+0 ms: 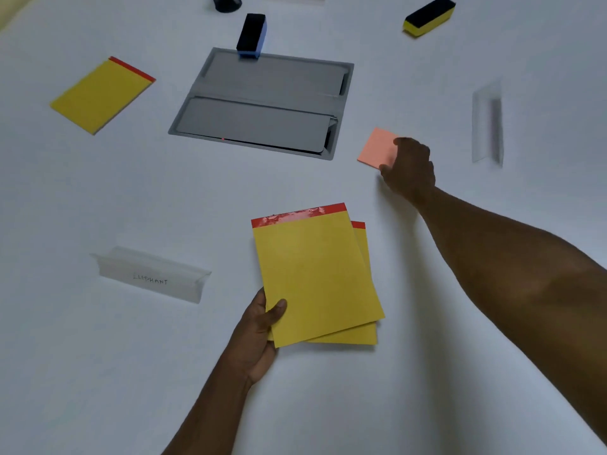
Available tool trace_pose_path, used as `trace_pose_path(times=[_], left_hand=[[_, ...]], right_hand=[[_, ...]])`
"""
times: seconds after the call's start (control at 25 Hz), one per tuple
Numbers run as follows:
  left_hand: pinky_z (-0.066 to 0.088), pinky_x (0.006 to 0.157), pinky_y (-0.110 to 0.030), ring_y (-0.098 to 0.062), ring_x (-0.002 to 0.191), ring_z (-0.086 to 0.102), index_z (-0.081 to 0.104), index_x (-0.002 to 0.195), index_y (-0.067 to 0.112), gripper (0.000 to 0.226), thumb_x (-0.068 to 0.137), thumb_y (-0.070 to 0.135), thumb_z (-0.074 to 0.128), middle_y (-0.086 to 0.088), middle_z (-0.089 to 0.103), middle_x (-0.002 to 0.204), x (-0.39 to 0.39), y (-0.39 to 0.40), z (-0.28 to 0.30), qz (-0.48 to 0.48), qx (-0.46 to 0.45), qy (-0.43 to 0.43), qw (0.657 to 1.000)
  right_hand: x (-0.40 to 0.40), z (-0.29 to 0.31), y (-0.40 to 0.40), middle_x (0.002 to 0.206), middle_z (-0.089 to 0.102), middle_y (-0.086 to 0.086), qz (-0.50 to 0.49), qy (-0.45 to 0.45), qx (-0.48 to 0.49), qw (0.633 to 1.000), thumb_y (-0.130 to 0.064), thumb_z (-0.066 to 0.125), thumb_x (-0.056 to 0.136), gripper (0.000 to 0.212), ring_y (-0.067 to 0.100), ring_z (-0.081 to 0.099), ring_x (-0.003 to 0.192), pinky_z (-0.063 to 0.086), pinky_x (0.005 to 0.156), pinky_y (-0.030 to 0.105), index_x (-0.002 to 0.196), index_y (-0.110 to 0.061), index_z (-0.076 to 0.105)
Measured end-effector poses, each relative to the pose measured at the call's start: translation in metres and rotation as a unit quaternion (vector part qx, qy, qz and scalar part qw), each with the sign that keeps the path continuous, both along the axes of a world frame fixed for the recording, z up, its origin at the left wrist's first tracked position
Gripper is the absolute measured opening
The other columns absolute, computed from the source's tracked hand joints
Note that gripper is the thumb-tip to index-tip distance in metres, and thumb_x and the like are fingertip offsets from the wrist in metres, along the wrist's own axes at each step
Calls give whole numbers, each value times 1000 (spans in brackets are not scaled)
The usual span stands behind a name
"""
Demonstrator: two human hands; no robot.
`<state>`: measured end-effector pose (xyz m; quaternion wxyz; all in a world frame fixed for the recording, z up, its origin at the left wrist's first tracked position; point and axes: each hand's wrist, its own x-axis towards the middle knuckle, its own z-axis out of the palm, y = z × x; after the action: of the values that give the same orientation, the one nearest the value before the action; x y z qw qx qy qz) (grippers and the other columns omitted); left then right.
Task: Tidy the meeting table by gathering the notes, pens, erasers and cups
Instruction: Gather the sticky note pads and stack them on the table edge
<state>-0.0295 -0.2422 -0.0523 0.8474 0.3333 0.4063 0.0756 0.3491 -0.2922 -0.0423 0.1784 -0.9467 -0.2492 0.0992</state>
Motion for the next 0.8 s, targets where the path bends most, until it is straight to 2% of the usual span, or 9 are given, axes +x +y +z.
trace_pose_path(times=[0.12,0.2,0.32,0.4,0.48,0.56,0.64,0.72,0.8], left_hand=[[48,101,-44,-29,124,57,48,139,18,50,91,6,54,-7,61,135,0,1,-7,-2,-7,3,1000],[47,102,-45,-29,125,56,47,140,17,53,89,6,60,-8,59,136,0,1,-11,1,-9,3,1000],[48,101,-43,-30,127,55,45,142,16,51,93,5,55,-9,58,138,-1,-1,-13,4,-22,-1,1000],[48,101,-43,-31,128,53,43,143,15,49,95,5,51,-10,56,139,-3,-2,-15,6,-29,-10,1000],[49,101,-44,-31,128,53,43,143,15,50,95,6,53,-10,55,140,-5,-4,-17,3,-27,-14,1000],[49,100,-46,-31,127,54,43,143,17,55,91,10,56,-9,56,140,-6,-5,-16,2,-26,-10,1000],[49,100,-48,-31,127,55,44,142,20,57,88,11,59,-7,57,139,-11,-11,-10,-5,-24,-3,1000],[48,100,-50,-31,126,55,44,142,20,52,93,7,57,-8,57,139,-24,-23,1,-9,-14,7,1000],[50,99,-50,-30,124,57,46,140,21,49,94,6,53,-7,58,137,-43,-39,15,-5,-6,25,1000]], right_hand=[[27,-7,13,144,38,13,-18,39,-5,999,-31,73,77,81,36,28,138,33,106,48,141,-7,29],[39,-6,19,139,41,16,-16,63,-33,997,-42,76,62,93,36,33,136,33,106,43,137,-7,33],[42,-1,18,133,40,23,19,71,-114,991,-58,70,42,111,38,37,128,34,101,40,133,-3,36],[41,-1,11,132,40,24,22,54,-153,987,-60,82,51,111,38,36,127,33,102,40,135,-2,37],[38,0,2,130,44,22,-1,60,-138,989,-51,84,61,93,36,39,126,34,102,39,131,-4,44],[26,3,-10,123,54,17,-11,93,-78,993,-41,82,68,68,33,49,117,39,93,38,119,-6,54],[0,9,-31,108,63,13,-44,141,59,987,-29,77,74,37,31,59,99,46,80,39,100,-11,59],[-39,21,-58,99,67,12,-108,196,202,953,-19,73,76,24,29,66,85,56,78,44,95,-13,61],[-87,43,-89,96,68,10,-170,249,305,903,-12,69,82,22,23,67,78,58,76,41,103,-10,61]])
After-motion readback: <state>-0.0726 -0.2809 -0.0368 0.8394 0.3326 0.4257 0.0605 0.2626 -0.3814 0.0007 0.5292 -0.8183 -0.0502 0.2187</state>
